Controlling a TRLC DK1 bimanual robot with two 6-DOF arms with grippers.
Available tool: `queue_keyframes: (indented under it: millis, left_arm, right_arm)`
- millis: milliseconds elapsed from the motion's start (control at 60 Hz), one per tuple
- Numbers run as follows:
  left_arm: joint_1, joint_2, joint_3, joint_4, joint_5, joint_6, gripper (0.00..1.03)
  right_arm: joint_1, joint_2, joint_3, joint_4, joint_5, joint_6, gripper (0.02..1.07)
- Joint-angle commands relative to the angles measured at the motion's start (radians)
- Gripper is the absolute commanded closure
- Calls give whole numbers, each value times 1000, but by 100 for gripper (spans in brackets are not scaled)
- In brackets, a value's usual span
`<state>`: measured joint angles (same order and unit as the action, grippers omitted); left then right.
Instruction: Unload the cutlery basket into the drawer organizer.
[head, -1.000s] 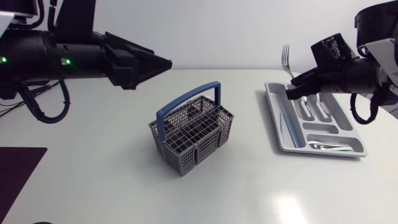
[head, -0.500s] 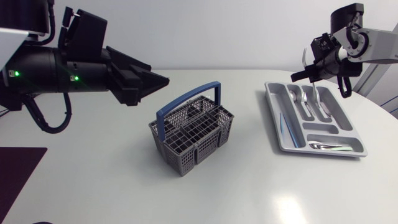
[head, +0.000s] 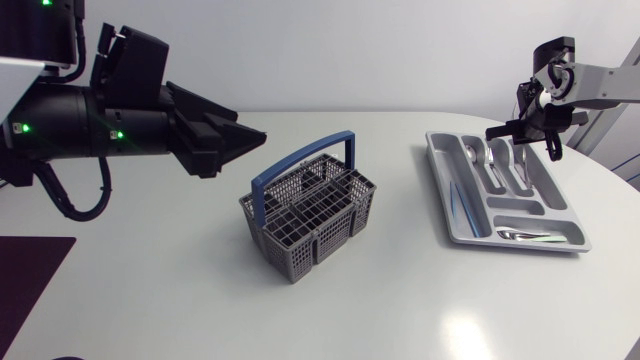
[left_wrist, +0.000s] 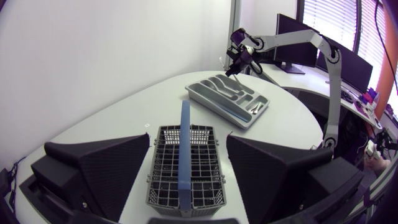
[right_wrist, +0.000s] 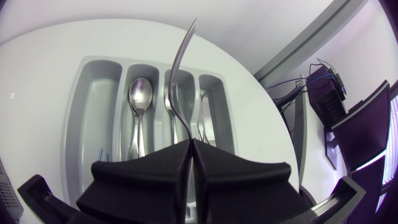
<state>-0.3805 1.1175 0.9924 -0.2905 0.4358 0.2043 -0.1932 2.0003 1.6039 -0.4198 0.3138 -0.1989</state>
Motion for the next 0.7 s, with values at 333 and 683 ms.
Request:
queue_keyframes:
  millis: [333,683]
  left_arm:
    - [8,-25,-35,7,-2,14,5]
    - [8,-25,-35,10,-2,14,5]
  right_arm:
    - [-35,204,157,-17,25,65,101]
    - [-55,281,206,-10,39,65,101]
